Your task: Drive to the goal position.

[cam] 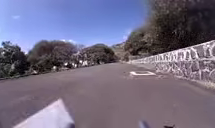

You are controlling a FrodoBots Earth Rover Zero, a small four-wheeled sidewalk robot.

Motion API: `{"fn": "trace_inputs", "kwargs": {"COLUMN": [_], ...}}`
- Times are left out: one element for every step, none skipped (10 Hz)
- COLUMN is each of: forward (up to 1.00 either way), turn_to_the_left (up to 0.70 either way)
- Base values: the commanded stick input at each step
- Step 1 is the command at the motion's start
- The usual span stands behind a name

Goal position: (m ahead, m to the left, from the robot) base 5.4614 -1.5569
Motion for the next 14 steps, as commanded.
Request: {"fn": "trace_inputs", "kwargs": {"forward": [0.5, 0.5, 0.5, 0.5, 0.5, 0.5, 0.5, 0.5, 0.5, 0.5, 0.5, 0.5, 0.5, 0.5], "turn_to_the_left": [-0.5, -0.5, -0.5, -0.5, -0.5, -0.5, -0.5, -0.11, 0.0, 0.0, 0.0, 0.0, 0.0, 0.0]}}
